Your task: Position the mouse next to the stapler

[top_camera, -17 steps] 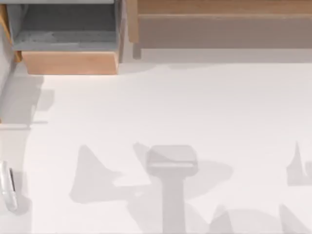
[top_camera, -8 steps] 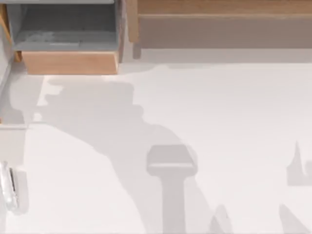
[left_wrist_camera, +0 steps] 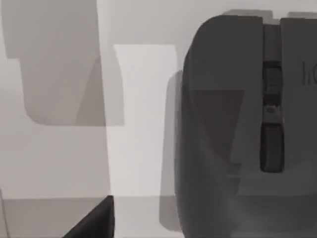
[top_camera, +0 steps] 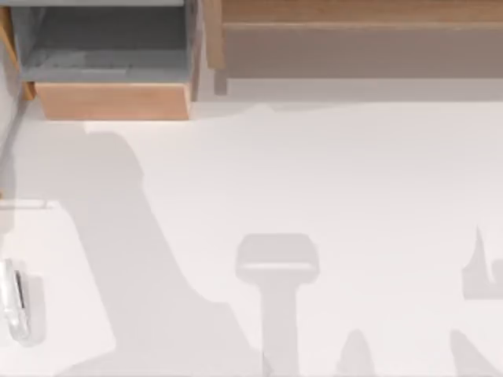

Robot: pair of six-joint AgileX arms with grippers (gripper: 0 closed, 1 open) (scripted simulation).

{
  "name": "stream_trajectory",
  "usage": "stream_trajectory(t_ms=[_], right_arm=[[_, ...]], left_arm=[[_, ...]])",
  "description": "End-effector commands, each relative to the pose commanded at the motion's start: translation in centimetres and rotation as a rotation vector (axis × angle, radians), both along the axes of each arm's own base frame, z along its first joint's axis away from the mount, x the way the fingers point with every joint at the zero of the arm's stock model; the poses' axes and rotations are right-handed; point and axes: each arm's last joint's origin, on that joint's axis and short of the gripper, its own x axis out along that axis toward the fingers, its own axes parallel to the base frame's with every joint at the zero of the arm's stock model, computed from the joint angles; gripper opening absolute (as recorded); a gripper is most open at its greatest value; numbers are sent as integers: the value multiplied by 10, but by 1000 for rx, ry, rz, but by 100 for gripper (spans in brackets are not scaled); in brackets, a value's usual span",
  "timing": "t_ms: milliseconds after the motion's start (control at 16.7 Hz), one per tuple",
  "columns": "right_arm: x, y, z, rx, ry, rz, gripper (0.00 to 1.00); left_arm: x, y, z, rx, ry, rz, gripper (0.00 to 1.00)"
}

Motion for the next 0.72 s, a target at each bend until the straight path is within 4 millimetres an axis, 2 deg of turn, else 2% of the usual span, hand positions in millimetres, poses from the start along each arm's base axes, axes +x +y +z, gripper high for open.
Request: stream_trajectory(t_ms=[180,720], right_arm=[[0,0,0,0,0,0,100],[0,0,0,0,0,0,100]], left_arm=[[6,-2,-9,-6,13,-16,100],[5,0,-12,-6,13,-15,100]])
